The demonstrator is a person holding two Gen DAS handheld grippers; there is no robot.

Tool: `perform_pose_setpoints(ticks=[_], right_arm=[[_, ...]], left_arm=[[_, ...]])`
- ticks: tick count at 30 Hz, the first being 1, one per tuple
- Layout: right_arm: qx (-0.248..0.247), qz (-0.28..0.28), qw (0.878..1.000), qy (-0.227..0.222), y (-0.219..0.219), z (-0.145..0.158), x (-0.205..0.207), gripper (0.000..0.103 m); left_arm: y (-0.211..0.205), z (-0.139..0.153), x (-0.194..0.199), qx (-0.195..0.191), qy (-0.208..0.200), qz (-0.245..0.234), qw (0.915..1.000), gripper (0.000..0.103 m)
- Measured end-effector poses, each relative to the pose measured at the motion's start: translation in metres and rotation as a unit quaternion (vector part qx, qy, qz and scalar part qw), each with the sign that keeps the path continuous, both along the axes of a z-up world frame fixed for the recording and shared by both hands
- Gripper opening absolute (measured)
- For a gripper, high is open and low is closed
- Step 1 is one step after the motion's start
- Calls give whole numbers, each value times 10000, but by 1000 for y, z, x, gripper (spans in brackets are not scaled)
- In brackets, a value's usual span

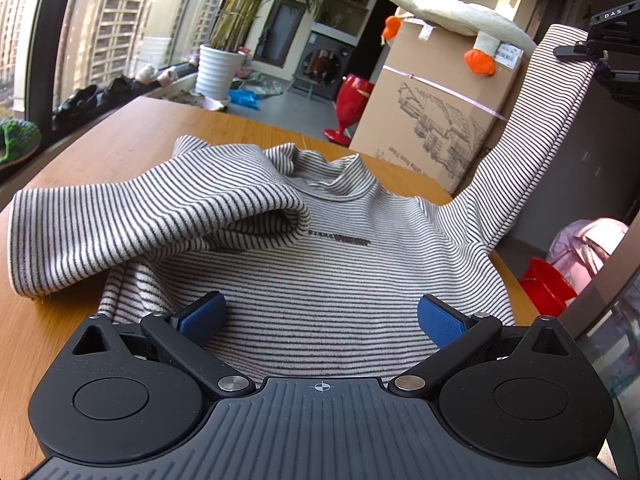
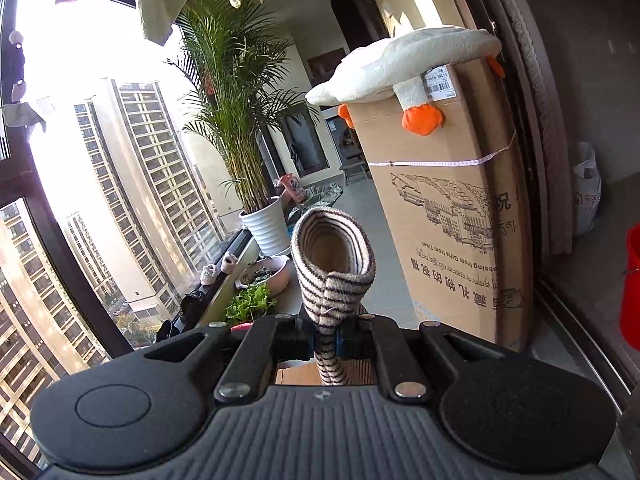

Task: Fold clothes
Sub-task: 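Lift the gripped sleeve up off the shirt with the right tool, then lay the sleeve across the shirt body and open the right tool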

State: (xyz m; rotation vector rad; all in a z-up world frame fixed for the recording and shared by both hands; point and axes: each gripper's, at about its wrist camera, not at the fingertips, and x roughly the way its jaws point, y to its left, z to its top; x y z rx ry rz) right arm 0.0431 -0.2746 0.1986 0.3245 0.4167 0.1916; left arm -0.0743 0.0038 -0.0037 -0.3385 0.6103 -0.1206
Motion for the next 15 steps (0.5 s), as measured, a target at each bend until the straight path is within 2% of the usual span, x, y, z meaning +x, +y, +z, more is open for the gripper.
perform_pose_setpoints(ticks=[15], right_arm=[[-176, 927, 9951, 289, 74, -10, -1, 10]], left_arm=[[-1, 1, -1, 2, 3, 0, 10000, 103]])
